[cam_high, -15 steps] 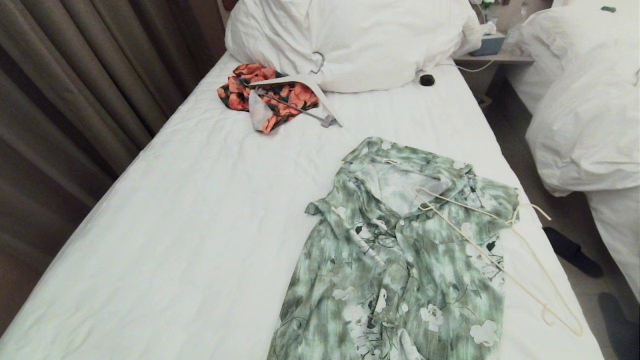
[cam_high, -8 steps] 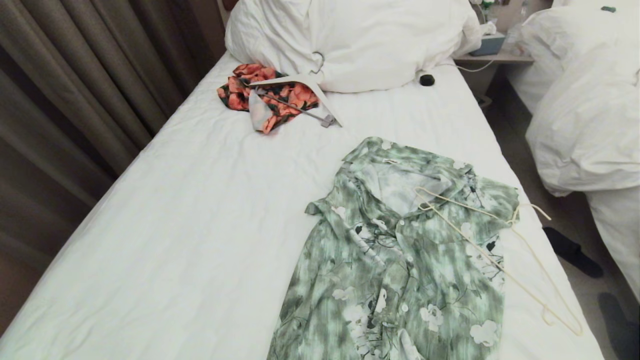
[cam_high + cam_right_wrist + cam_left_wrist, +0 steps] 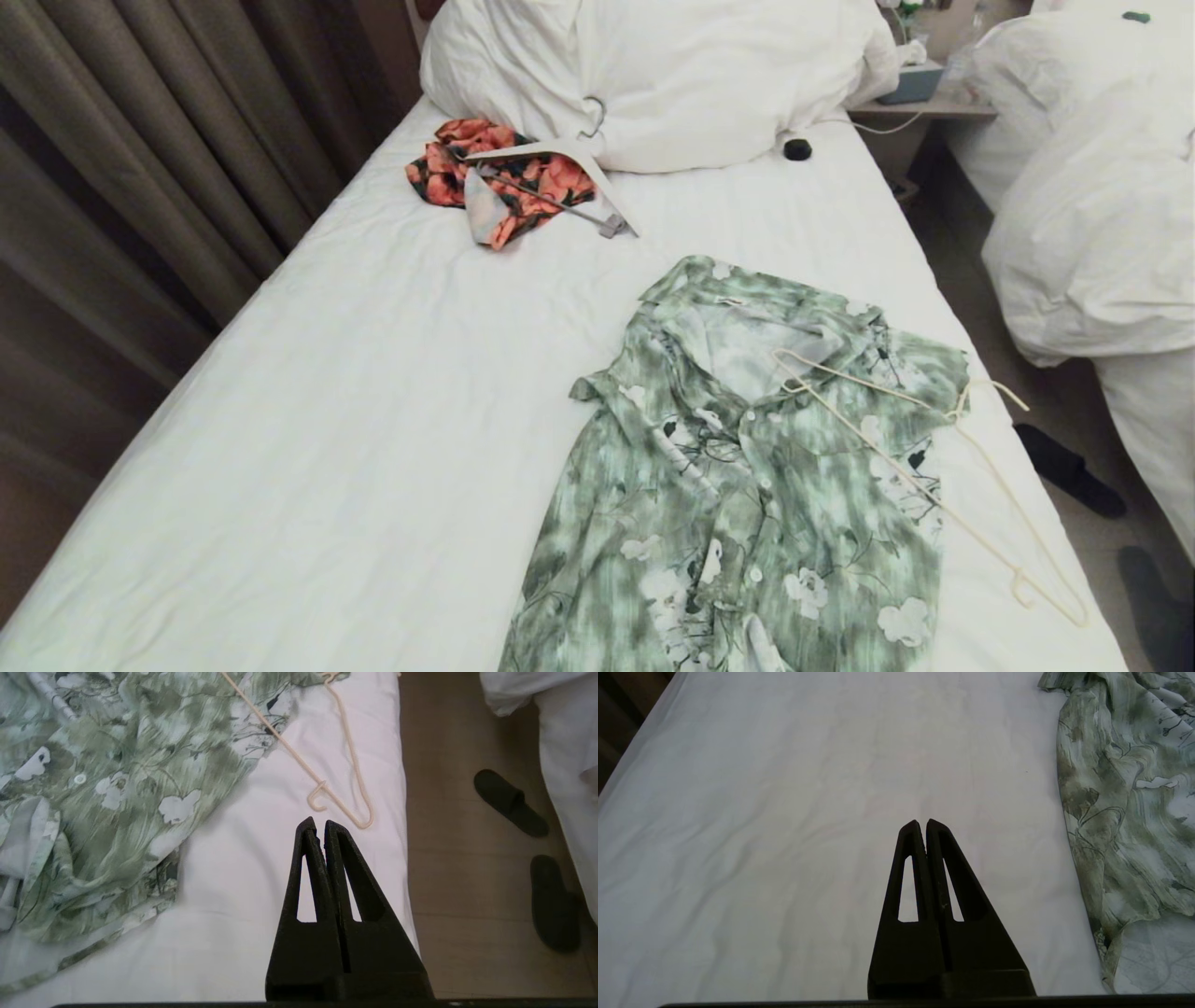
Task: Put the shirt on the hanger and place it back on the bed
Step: Lift the shirt and hanger
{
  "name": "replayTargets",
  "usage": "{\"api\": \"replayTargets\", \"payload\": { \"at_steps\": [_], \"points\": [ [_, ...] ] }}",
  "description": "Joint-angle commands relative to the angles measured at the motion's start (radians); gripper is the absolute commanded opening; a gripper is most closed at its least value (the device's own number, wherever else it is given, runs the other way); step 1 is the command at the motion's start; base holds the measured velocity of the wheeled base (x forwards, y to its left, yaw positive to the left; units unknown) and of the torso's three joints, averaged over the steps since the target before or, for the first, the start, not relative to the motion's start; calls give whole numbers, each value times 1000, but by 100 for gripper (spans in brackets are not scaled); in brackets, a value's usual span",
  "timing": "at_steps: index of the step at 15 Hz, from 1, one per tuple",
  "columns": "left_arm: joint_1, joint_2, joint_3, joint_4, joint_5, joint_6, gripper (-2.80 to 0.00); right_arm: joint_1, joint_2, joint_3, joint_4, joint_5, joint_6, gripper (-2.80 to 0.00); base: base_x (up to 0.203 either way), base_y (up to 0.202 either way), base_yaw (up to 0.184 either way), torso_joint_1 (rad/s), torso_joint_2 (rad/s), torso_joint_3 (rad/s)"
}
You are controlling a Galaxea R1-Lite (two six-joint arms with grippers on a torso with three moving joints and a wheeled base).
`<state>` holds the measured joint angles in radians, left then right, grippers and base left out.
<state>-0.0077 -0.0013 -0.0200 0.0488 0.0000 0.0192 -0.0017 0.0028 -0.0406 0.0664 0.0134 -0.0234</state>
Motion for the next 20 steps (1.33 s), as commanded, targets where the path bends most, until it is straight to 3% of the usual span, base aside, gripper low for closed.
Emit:
{"api": "replayTargets", "payload": {
  "at_steps": [1, 9, 14, 20],
  "points": [
    [0, 1, 0, 0, 0, -1, -280, 0, 26, -42, 6, 1, -2, -280, 0, 0, 0, 0, 0, 0],
    [0, 1, 0, 0, 0, 1, -280, 2, 433, -227, 51, 28, 39, -280, 0, 0, 0, 0, 0, 0],
    [0, 1, 0, 0, 0, 1, -280, 1, 741, -330, 41, 83, 213, -280, 0, 0, 0, 0, 0, 0],
    [0, 1, 0, 0, 0, 0, -280, -31, 990, -389, -24, 185, 243, -280, 0, 0, 0, 0, 0, 0]
  ]
}}
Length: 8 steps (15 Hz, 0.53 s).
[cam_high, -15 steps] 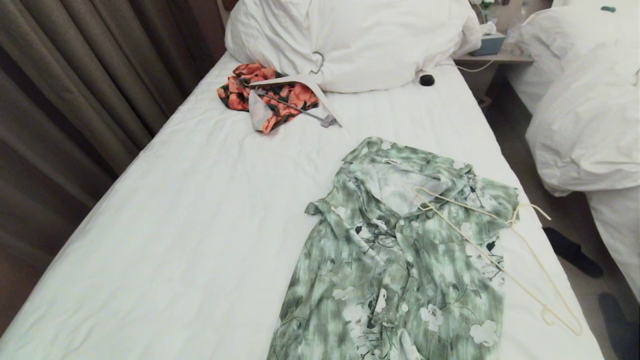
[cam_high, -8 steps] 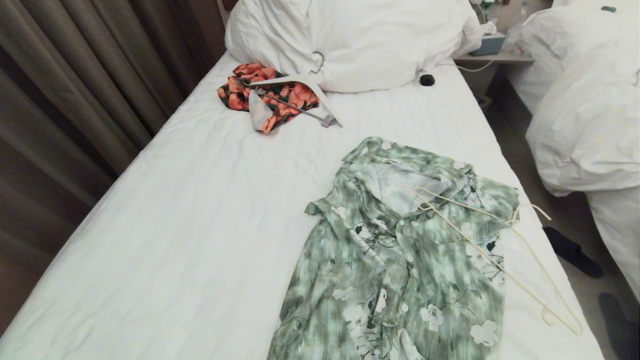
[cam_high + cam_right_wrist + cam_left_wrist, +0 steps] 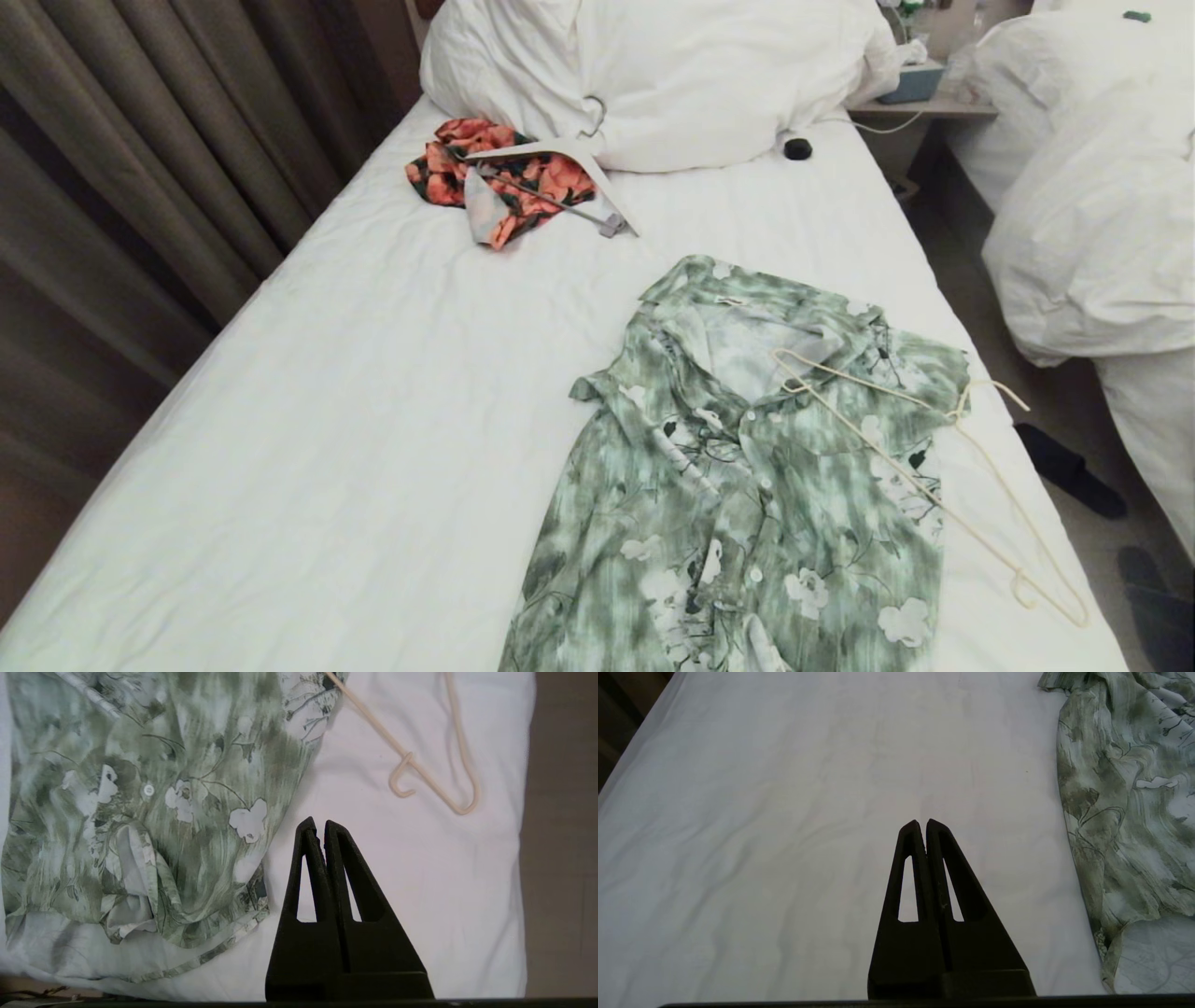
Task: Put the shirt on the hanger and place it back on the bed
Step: Lift the shirt and hanger
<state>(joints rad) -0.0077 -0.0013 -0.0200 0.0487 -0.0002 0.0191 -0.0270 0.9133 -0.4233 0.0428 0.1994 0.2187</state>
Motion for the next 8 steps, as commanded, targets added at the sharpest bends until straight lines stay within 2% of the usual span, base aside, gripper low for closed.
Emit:
{"api": "replayTargets", "payload": {
  "at_steps": [1, 4, 7, 8],
  "points": [
    [0, 1, 0, 0, 0, 1, -280, -25, 136, -29, -1, 16, 2, -280, 0, 0, 0, 0, 0, 0],
    [0, 1, 0, 0, 0, 1, -280, -97, 296, -107, -4, 136, 1, -280, 0, 0, 0, 0, 0, 0],
    [0, 1, 0, 0, 0, 1, -280, -122, 443, -198, -2, 245, 1, -280, 0, 0, 0, 0, 0, 0],
    [0, 1, 0, 0, 0, 1, -280, -128, 481, -228, -2, 313, 2, -280, 0, 0, 0, 0, 0, 0]
  ]
}}
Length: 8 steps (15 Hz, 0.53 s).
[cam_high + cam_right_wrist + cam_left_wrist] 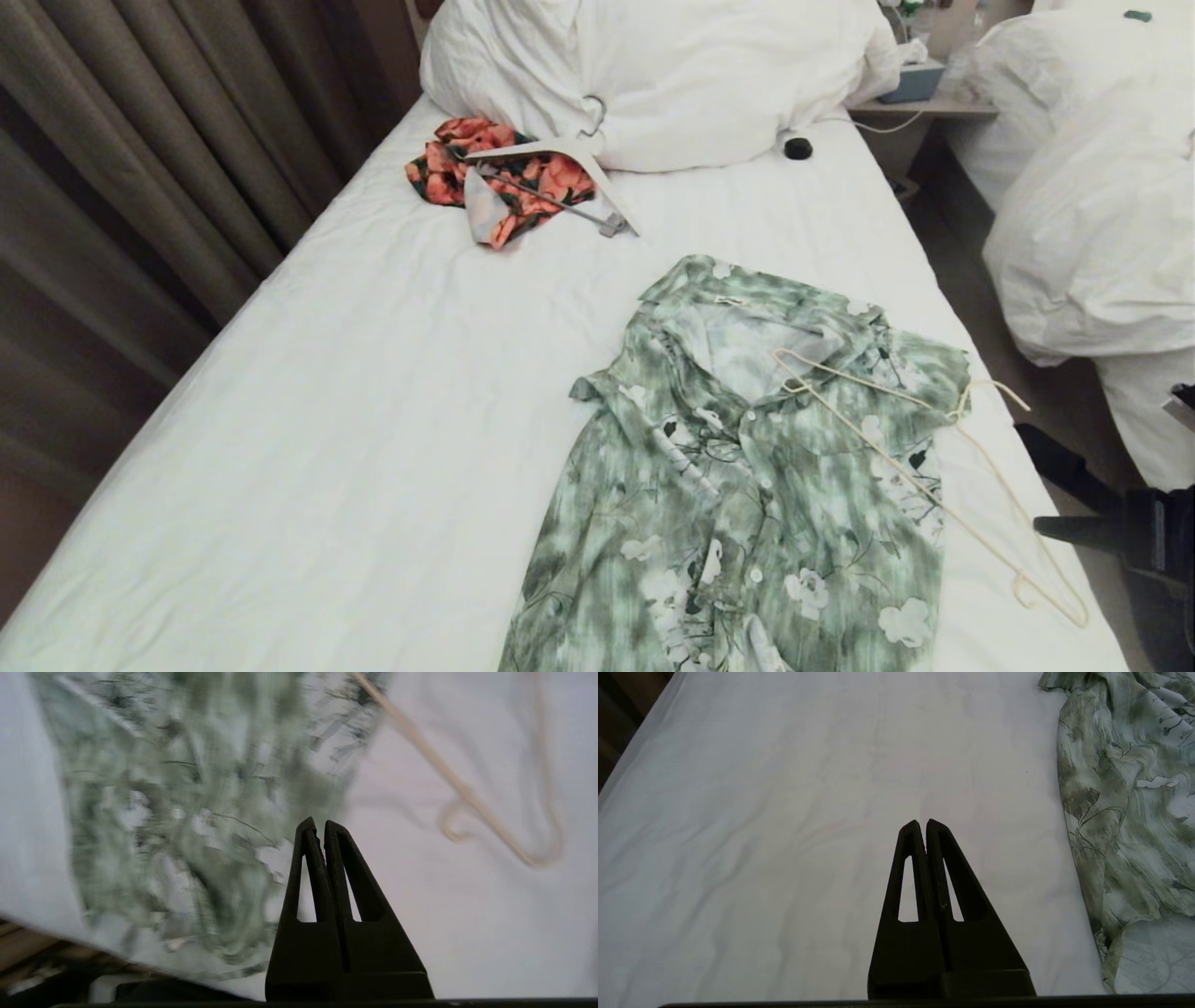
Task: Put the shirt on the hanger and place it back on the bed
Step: Lift the shirt and hanger
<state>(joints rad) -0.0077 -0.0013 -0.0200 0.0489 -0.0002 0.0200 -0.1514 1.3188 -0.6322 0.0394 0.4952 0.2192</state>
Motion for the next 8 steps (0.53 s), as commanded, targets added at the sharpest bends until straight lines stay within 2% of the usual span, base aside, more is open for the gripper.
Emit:
{"api": "replayTargets", "payload": {
  "at_steps": [1, 2, 4, 7, 8],
  "points": [
    [0, 1, 0, 0, 0, 0, -280, -17, 104, -44, 2, 94, 1, -280, 0, 0, 0, 0, 0, 0],
    [0, 1, 0, 0, 0, 0, -280, -33, 136, -69, 4, 161, 1, -280, 0, 0, 0, 0, 0, 0],
    [0, 1, 0, 0, 0, 0, -280, -50, 212, -124, 14, 221, 0, -280, 0, 0, 0, 0, 0, 0],
    [0, 1, 0, 0, 0, 0, -280, -66, 328, -285, 176, 256, 0, -280, 0, 0, 0, 0, 0, 0],
    [0, 1, 0, 0, 0, 0, -280, -94, 372, -343, 226, 328, -8, -280, 0, 0, 0, 0, 0, 0]
  ]
}}
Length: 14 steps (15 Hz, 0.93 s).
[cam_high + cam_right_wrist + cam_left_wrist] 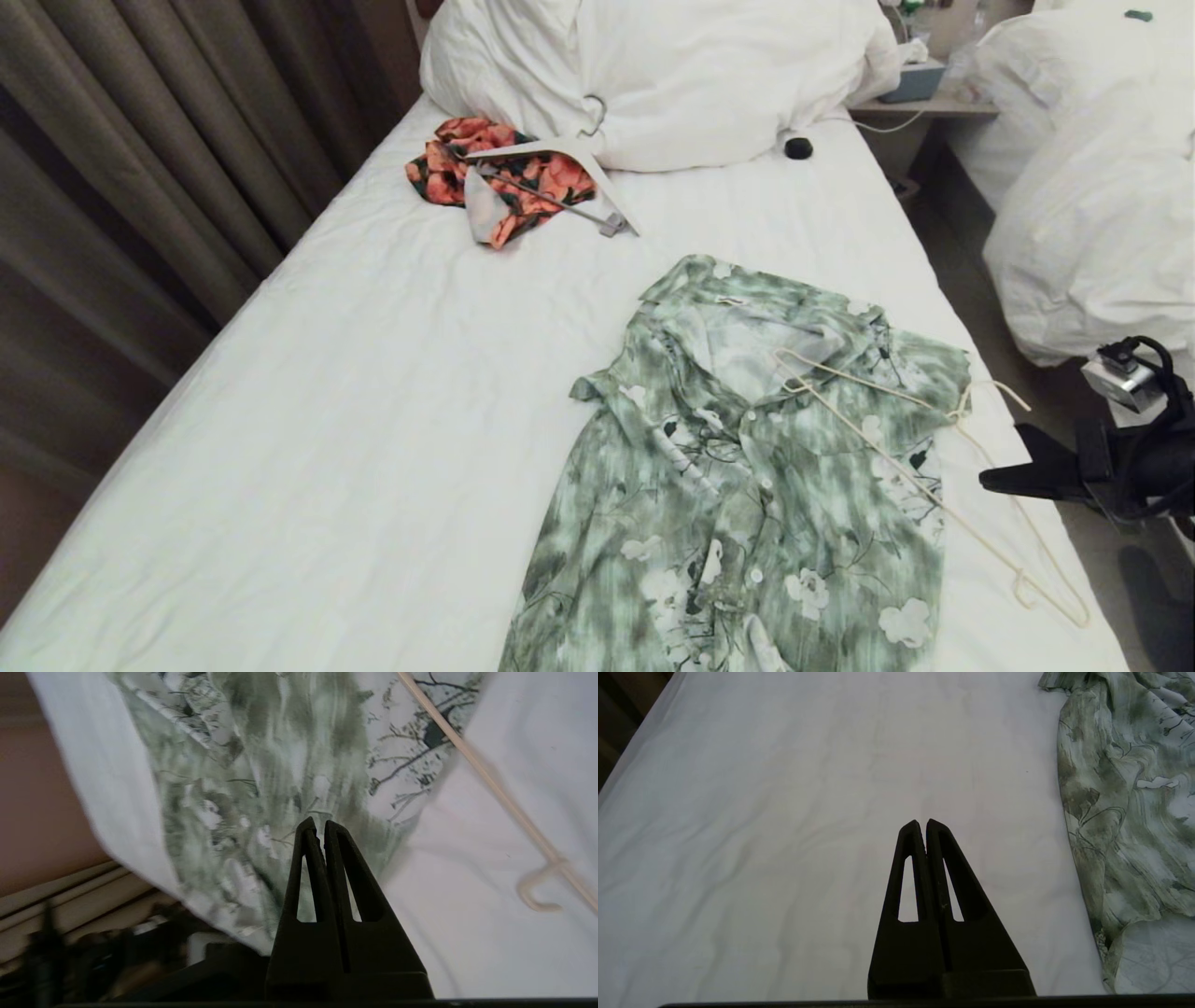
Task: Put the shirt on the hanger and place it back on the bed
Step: Lift the shirt and hanger
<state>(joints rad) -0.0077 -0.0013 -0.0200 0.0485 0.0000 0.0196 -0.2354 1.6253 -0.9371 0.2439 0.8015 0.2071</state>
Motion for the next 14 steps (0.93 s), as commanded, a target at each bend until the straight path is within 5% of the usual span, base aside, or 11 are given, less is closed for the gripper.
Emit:
{"api": "replayTargets", "payload": {
  "at_steps": [1, 2, 3, 14],
  "points": [
    [0, 1, 0, 1, 0, 0, -280, -47, 108, -82, 60, 116, -20, -280, 0, 0, 0, 0, 0, 0],
    [0, 1, 0, 1, 0, 0, -280, -66, 148, -125, 106, 153, -54, -240, 0, 0, 0, 0, 0, 0],
    [0, 1, 0, 1, 0, 0, -280, -75, 185, -168, 157, 161, -78, 0, 0, 0, 0, 0, 0, 0],
    [0, 1, 0, 1, 0, 0, -280, -258, 356, -304, 379, 168, -385, 0, 0, 0, 0, 0, 0, 0]
  ]
}}
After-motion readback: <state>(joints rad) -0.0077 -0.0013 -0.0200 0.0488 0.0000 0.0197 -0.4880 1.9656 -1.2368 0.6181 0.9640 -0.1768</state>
